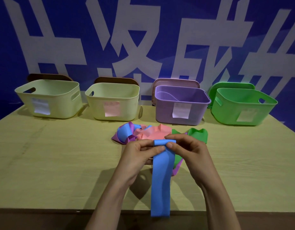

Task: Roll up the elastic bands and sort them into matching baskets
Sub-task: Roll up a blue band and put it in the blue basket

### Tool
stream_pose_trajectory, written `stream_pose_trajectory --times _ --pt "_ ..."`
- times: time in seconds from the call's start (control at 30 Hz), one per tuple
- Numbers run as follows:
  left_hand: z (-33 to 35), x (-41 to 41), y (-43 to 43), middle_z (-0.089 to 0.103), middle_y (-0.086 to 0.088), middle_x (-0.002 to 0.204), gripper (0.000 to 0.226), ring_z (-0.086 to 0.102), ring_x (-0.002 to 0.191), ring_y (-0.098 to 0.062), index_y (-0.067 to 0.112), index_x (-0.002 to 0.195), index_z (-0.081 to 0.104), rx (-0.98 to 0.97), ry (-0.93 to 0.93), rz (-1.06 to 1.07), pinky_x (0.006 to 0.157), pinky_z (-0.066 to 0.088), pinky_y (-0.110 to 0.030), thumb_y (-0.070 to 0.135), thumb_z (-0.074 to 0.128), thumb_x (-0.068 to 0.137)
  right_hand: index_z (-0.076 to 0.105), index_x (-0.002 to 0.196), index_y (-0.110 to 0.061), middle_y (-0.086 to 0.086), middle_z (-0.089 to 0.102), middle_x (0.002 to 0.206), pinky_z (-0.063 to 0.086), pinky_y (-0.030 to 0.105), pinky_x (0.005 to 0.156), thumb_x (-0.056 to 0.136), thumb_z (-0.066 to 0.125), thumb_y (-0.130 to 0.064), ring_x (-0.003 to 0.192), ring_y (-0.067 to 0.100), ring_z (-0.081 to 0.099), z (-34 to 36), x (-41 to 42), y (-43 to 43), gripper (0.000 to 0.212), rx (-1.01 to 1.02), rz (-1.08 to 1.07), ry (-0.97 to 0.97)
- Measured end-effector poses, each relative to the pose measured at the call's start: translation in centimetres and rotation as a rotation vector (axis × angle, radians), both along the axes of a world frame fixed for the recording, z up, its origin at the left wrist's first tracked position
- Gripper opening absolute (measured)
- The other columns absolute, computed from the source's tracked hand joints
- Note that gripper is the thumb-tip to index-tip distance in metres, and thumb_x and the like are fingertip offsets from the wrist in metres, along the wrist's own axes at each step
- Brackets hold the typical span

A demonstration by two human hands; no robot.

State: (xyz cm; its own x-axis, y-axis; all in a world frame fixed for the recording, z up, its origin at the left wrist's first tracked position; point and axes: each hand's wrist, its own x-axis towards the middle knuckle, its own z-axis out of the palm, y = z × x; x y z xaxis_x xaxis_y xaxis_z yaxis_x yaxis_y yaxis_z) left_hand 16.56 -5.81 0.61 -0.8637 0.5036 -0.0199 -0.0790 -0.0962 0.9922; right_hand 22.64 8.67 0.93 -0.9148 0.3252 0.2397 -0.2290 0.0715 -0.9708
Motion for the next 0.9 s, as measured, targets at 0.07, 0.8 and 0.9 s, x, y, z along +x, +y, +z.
stream_pose_trajectory --times 0.07,0.8,0.9 --pt "0.0 0.0 0.0 0.075 -0.003 0.09 0.019 0.072 0.086 -0.016 0.017 0.095 0.073 0.006 0.011 -0.009 0.07 0.056 -0.024 0.006 0.07 0.079 0.074 0.086 -0.017 -0.004 0.075 0.088 0.052 0.018 0.077 0.075 0.07 0.001 0.086 0.006 0.067 0.0 0.1 0.1 0.022 0.014 -0.001 0.019" --pt "-1.5 -0.9 -0.3 0.074 -0.006 0.09 0.026 0.07 0.087 -0.015 0.007 0.092 0.073 0.027 0.071 0.014 0.073 0.053 -0.02 -0.008 0.073 0.071 0.072 0.09 -0.017 0.02 0.068 0.089 0.048 0.032 0.071 0.083 0.065 -0.029 0.078 0.017 0.06 -1.5 0.1 0.8 0.015 0.121 0.111 -0.215" --pt "-1.8 -0.8 -0.2 0.074 -0.004 0.094 0.029 0.07 0.089 -0.013 0.008 0.099 0.07 0.008 0.069 0.014 0.069 0.051 -0.018 -0.004 0.075 0.072 0.073 0.089 -0.013 0.014 0.071 0.086 0.05 0.029 0.069 0.087 0.064 -0.019 0.077 0.015 0.062 -1.9 -0.1 0.8 0.011 0.079 0.089 -0.215"
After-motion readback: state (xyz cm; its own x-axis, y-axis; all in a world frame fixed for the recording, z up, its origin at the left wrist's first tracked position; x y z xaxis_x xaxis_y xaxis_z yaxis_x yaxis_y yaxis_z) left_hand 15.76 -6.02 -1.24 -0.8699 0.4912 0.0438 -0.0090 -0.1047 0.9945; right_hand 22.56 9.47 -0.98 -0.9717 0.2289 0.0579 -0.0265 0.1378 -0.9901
